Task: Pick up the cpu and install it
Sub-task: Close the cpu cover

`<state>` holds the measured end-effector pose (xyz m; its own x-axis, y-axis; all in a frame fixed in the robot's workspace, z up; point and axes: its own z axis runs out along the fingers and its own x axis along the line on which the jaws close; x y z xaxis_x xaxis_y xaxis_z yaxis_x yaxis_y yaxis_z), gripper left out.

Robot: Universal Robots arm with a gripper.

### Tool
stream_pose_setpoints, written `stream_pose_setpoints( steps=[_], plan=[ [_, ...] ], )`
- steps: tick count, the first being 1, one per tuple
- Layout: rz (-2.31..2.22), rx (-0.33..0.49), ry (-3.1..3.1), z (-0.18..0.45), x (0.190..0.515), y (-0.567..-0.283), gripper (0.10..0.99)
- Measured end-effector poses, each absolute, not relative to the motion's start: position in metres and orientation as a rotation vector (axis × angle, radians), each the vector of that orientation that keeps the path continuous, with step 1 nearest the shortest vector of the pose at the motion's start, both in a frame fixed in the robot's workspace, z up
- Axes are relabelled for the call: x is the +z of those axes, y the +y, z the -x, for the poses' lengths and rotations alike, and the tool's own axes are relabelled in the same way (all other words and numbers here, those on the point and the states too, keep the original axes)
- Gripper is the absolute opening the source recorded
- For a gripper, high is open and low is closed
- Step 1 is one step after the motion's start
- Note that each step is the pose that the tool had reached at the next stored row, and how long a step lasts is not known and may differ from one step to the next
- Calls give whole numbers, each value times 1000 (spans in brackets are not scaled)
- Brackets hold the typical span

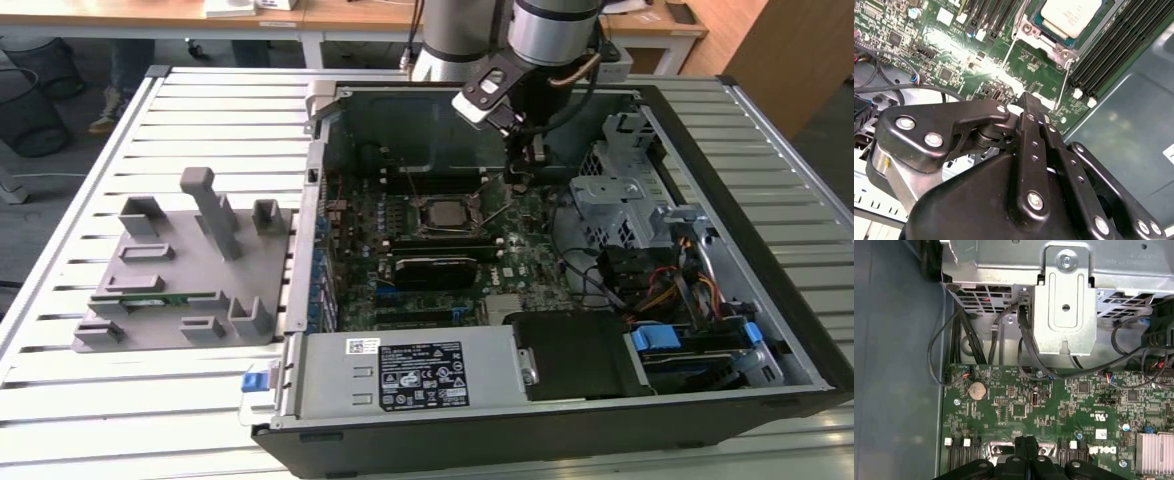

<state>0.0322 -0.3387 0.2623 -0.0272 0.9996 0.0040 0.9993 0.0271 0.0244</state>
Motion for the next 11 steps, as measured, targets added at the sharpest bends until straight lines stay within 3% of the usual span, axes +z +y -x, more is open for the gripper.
stream_pose_setpoints(
  steps=[11],
  plan=[
    [-2181,31,2241,-45,259,-337,110]
  ],
)
